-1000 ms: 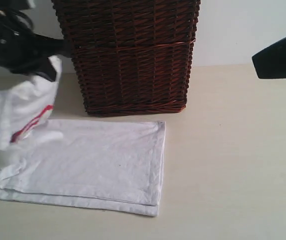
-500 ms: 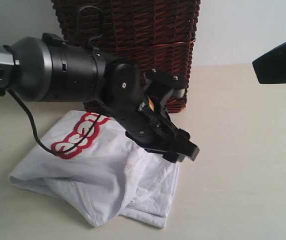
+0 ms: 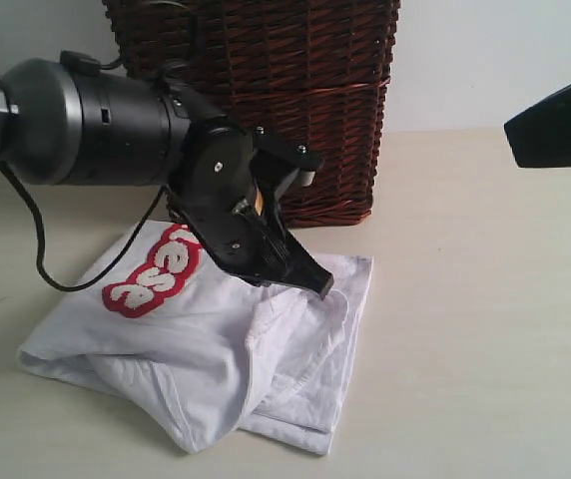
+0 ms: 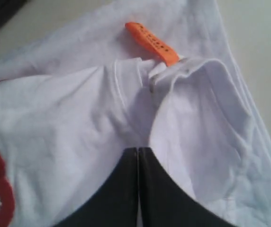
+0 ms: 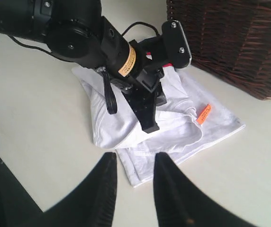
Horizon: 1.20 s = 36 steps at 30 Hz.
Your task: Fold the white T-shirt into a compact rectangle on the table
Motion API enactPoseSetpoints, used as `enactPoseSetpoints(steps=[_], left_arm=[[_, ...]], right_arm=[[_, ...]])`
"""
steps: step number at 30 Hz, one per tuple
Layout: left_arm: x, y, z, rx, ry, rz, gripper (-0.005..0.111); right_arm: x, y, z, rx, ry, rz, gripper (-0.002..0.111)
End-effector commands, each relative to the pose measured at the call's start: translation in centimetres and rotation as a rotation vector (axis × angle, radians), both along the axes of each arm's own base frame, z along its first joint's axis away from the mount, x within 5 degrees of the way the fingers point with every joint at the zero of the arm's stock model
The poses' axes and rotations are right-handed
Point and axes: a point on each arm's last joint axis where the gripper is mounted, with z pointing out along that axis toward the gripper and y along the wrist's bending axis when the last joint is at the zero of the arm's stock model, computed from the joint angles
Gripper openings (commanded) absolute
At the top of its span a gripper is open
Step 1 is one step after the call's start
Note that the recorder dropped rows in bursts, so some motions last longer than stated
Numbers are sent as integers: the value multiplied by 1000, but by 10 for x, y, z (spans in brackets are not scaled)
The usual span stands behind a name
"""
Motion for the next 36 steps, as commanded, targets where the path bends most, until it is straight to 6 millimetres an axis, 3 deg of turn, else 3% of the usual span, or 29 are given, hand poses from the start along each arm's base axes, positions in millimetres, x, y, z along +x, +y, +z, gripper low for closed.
enactPoseSetpoints(steps=[1, 3, 5, 13, 22, 28, 32, 36], left_arm=[[19, 10, -18, 23, -45, 97, 0], [16, 11, -37, 73, 35, 98, 0], [4, -1, -47, 77, 96, 22, 0], [-35, -42, -42, 25, 74, -164, 0], [-45, -48, -31, 17, 51, -211, 0], [-49, -42, 17, -49, -25, -218, 0], [-56, -29, 71, -119, -133, -231, 0], [-70, -5, 120, -189, -244, -237, 0]], right_arm=[[0, 0, 0, 3, 0, -1, 27], [0, 0, 0, 3, 0, -1, 27], [0, 0, 0, 3, 0, -1, 27], [-1, 0, -1, 2, 2, 0, 27], [0, 0, 0, 1, -3, 2, 27], [-14, -8, 8, -9, -82, -11, 21], [-30, -19, 15, 4, -192, -46, 0], [-42, -26, 6, 32, -265, -88, 0]])
